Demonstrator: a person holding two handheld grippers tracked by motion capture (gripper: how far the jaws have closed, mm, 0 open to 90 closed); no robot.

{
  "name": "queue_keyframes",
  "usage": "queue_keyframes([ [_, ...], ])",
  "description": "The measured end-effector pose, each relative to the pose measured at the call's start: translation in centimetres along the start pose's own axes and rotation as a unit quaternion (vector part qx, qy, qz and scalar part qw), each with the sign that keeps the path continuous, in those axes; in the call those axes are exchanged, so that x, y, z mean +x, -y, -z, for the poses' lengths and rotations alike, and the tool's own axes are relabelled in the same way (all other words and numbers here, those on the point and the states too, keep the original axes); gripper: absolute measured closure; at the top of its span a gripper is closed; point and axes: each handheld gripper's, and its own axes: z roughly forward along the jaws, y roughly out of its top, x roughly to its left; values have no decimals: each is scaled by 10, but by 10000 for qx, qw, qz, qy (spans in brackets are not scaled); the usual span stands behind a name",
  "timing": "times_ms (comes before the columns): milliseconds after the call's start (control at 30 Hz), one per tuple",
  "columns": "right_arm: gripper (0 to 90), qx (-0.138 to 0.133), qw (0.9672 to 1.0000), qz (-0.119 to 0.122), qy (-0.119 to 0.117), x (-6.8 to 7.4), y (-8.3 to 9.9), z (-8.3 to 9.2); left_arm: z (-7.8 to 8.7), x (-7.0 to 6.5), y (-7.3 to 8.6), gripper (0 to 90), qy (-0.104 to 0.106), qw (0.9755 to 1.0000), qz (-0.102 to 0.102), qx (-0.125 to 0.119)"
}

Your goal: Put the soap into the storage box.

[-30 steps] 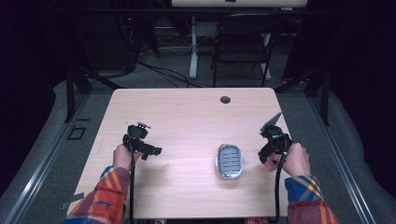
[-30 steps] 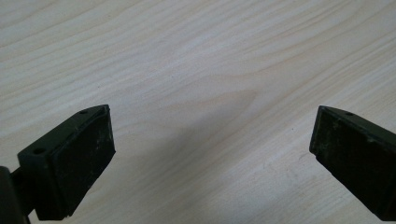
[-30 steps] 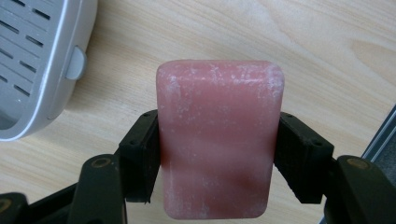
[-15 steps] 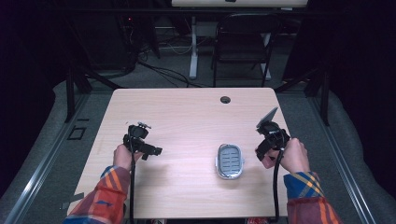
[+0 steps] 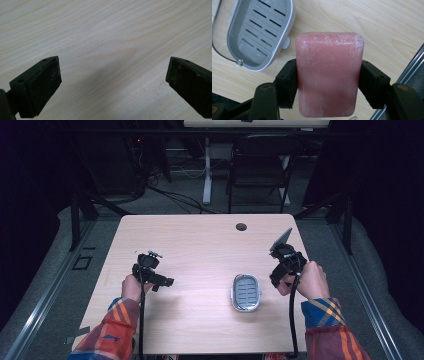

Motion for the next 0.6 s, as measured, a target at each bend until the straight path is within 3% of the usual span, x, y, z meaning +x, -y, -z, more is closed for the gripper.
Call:
queue_keyframes([
  [600,373,59,9996,262,-6,18,-16,9,0,0,0,0,8,10000,-12,6],
])
